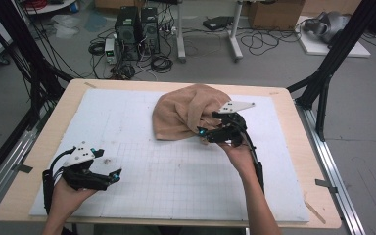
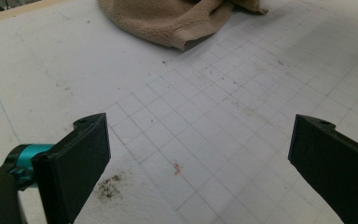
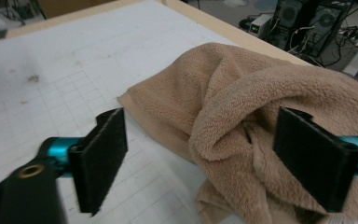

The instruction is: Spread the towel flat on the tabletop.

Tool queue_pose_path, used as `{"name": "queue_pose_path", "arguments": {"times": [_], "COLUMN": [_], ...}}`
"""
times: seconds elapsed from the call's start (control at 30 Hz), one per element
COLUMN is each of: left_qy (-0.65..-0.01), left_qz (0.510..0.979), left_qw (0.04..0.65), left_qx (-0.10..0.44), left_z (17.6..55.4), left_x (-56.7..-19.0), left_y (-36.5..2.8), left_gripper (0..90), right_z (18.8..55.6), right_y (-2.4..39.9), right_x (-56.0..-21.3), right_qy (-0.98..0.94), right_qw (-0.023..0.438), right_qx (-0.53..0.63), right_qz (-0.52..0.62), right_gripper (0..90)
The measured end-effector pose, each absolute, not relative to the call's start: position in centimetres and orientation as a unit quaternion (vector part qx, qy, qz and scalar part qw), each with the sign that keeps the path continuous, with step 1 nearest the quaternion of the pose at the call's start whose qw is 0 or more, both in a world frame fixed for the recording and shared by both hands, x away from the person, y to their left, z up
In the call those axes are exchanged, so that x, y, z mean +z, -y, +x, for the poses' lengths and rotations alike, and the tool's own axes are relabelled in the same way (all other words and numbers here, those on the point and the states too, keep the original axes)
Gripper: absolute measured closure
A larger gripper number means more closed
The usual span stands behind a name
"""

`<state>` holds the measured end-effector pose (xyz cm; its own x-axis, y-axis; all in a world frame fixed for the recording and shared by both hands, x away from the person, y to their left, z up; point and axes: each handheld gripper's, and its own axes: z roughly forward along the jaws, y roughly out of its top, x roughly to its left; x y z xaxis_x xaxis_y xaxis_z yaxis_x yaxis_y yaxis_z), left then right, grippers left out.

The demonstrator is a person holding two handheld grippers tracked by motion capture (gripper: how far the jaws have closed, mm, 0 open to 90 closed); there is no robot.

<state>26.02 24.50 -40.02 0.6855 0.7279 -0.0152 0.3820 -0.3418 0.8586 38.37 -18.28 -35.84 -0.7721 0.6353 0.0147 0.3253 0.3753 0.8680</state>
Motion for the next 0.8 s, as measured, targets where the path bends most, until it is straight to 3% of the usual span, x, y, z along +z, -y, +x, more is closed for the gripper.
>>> {"name": "queue_pose_path", "arguments": {"times": [0.17, 0.47, 0.7, 0.8], "left_qy": [-0.350, -0.350, -0.349, -0.350], "left_qz": [0.796, 0.797, 0.796, 0.795], "left_qw": [0.457, 0.457, 0.460, 0.460], "left_qx": [0.187, 0.184, 0.183, 0.183], "left_z": [26.0, 26.2, 26.1, 26.1], "left_x": [-40.1, -40.1, -40.4, -40.4], "left_y": [-24.6, -24.6, -24.7, -24.7], "left_gripper": [6.0, 6.0, 6.7, 6.7], "right_z": [40.1, 41.9, 42.8, 42.7], "right_y": [16.8, 15.0, 14.6, 14.4], "right_x": [-36.5, -39.2, -40.7, -40.6], "right_qy": [-0.820, -0.832, -0.840, -0.848], "right_qw": [0.167, 0.184, 0.168, 0.169], "right_qx": [0.456, 0.415, 0.393, 0.385], "right_qz": [0.303, 0.319, 0.335, 0.323], "right_gripper": [18.4, 31.4, 53.5, 68.6]}}
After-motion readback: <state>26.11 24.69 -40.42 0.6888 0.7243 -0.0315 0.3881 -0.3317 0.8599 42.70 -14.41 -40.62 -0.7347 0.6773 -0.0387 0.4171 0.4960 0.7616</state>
